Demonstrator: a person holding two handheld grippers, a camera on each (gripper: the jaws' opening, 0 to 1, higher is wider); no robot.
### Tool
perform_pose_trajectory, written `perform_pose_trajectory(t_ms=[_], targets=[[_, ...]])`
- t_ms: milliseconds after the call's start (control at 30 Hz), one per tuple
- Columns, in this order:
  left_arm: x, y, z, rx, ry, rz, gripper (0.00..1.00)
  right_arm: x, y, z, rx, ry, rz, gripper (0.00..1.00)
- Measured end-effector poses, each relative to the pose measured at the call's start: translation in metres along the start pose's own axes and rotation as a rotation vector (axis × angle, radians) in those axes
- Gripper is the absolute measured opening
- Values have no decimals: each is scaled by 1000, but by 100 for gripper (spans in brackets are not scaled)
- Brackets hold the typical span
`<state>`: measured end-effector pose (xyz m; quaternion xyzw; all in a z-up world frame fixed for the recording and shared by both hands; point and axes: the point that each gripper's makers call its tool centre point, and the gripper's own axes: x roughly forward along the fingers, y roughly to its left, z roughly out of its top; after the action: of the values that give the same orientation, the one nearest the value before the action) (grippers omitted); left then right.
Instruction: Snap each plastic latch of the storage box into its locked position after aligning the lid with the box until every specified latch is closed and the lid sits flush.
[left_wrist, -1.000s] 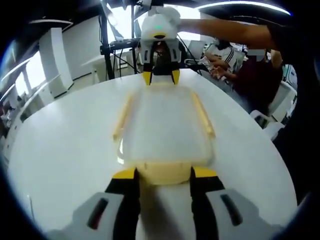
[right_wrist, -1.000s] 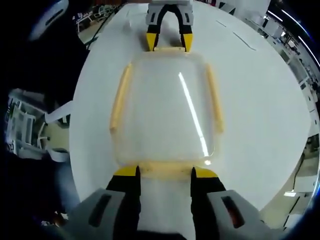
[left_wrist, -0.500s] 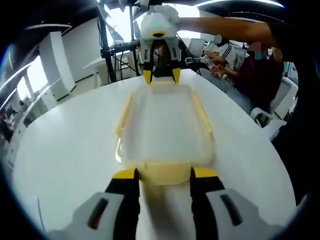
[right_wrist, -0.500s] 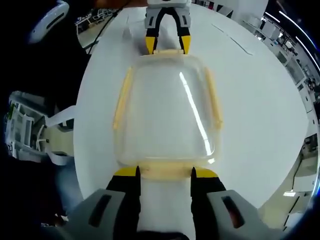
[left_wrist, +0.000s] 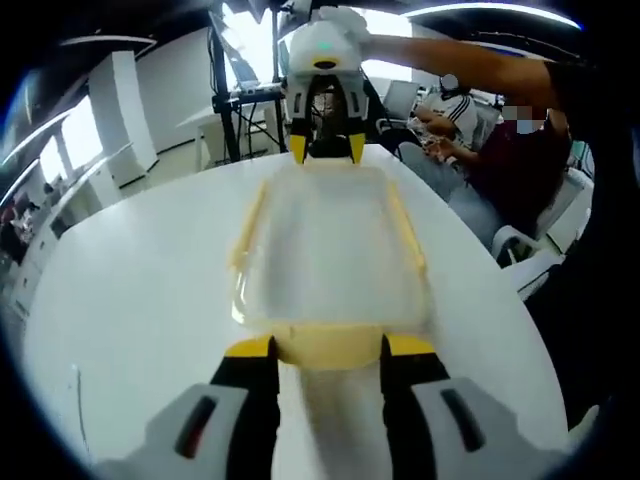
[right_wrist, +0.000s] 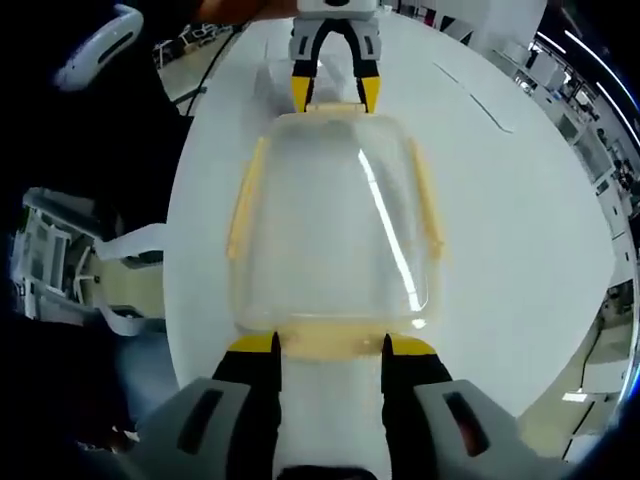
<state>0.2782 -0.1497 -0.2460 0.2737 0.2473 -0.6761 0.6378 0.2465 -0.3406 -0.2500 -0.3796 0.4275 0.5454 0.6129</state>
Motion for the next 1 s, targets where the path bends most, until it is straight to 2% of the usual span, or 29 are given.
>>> perform_pose_trajectory(t_ms=[300, 467, 733, 1000], targets=[[-18, -9, -8, -4, 6, 15, 37, 1, 5, 17, -15, -11, 1, 37], [-29, -14, -11, -16, 17, 31, 37, 0, 5, 29, -43, -16, -23, 36], [-50, -17, -18, -38, 21, 38, 37, -2, 7, 49, -64, -16, -19, 36], [-74, -20, -32, -56, 26, 66, 37, -1, 4, 78, -101, -16, -20, 36]])
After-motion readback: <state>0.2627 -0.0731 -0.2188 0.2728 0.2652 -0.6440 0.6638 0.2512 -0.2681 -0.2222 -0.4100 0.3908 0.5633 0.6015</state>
